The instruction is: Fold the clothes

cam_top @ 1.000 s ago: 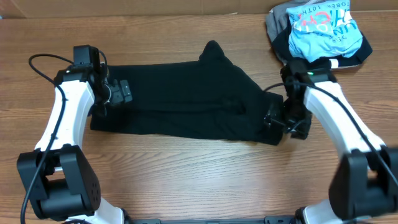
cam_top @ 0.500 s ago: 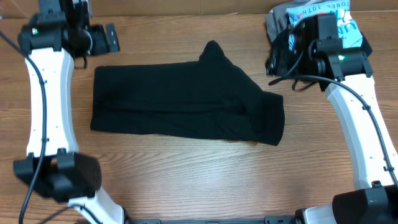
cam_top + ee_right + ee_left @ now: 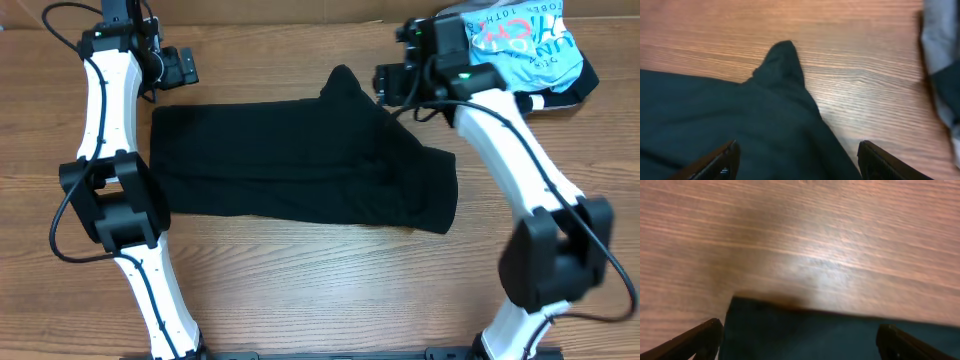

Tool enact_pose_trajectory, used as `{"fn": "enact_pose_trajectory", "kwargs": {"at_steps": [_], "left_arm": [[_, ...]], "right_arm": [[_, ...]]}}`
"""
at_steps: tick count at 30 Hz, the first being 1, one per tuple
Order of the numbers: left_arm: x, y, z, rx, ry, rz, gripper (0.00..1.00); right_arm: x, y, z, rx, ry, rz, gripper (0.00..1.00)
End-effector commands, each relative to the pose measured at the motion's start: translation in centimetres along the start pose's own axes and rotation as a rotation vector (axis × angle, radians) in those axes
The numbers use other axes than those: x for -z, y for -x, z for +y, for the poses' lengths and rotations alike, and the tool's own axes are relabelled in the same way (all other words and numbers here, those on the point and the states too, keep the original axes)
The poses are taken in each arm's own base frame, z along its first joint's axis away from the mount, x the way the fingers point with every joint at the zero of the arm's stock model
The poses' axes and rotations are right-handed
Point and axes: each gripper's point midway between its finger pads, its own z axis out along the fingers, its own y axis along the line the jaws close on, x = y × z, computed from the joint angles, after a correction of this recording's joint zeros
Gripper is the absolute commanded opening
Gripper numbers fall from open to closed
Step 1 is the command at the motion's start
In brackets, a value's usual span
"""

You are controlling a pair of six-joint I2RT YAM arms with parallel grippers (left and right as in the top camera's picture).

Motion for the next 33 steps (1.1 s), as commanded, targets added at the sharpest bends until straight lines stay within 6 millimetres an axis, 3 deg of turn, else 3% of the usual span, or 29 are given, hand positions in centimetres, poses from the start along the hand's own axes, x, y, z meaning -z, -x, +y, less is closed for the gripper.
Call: {"fn": "enact_pose_trajectory", "kwargs": {"at_steps": [1, 4, 9, 20, 24, 33], "left_arm": [[-0.6, 1.2, 0.6, 0.016, 0.035, -0.039, 1.0], [-2.1, 0.8, 1.2, 0.016, 0.062, -0.025, 0.98], [-4.4, -0.9, 2.0, -0.006, 0.096, 0.038, 0.95], [-8.2, -4.4, 3.2, -0.012, 0.133, 0.161, 0.83], [-9.0, -5.1, 3.5, 0.008, 0.144, 0.181, 0.69], [-9.4, -5.7, 3.6, 0.008, 0.148, 0.202, 0.04]], "right_arm": [[-2.3, 0.1, -0.9, 0.008, -0.028, -0.006, 0.79], [-4.6, -0.5, -1.2, 0.008, -0.029, 0.006, 0.78], [-6.7, -0.9, -1.5, 0.008, -0.029, 0.006, 0.78], [-7.9, 0.0, -1.4, 0.013, -0.02, -0.045, 0.73], [-8.1, 0.3, -1.2, 0.016, -0.011, -0.06, 0.73], [-9.7, 0.8, -1.0, 0.02, 0.001, -0.101, 0.64]]}}
